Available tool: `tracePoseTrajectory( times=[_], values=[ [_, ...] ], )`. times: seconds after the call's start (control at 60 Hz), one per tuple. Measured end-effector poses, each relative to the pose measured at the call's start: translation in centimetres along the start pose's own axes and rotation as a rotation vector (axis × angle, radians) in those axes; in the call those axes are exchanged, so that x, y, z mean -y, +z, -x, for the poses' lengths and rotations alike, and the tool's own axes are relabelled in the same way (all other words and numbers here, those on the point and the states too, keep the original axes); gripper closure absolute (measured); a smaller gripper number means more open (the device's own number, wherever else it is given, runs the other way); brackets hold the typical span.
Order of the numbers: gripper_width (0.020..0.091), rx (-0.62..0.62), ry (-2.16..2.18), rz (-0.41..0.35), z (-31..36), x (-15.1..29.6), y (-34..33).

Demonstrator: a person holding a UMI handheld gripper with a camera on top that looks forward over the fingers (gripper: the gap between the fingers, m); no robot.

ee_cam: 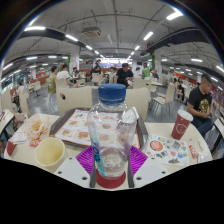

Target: Pour water

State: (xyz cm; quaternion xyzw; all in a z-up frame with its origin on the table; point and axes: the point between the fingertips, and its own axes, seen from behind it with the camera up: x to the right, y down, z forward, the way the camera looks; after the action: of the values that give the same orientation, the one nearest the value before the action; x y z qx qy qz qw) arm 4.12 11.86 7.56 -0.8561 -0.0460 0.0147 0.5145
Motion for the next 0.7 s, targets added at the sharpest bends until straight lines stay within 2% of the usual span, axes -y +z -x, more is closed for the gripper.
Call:
tracePoseTrajectory(
  times=[0.117, 0.183, 0.317, 0.383, 0.417, 0.45, 0.467, 0.483, 0.517, 0.583, 0.7],
  values=[
    [0.0673, 0.011, 0.037, 0.045, 0.1, -2.9, 0.8],
    [0.0661, 0.007, 0.018, 0.014, 0.4, -3.2, 0.5],
    [0.0585, 0.005, 0.024, 0.001, 0.3, -3.1, 0.6],
    [0.0538, 0.007, 0.024, 0.027, 0.2, -3.5, 0.8],
    [0.0477, 0.002, 0.021, 0.077, 0.1, -4.5, 0.7],
    [0.0352, 0.001, 0.024, 0.128, 0.1, -5.5, 0.5],
    [0.0268, 0.003, 0.027, 0.148, 0.2, -5.8, 0.3],
    [0.0237, 0.003, 0.033, 0.163, 0.2, -6.0, 0.0],
    [0.0282, -0.004, 0.048, 0.181, 0.2, -6.2, -1.1],
    [0.0246, -0.026, 0.074, 0.211, 0.3, -6.2, -3.4],
    [0.0254, -0.051, 0.097, 0.283, 1.3, -6.1, -8.7]
  ],
)
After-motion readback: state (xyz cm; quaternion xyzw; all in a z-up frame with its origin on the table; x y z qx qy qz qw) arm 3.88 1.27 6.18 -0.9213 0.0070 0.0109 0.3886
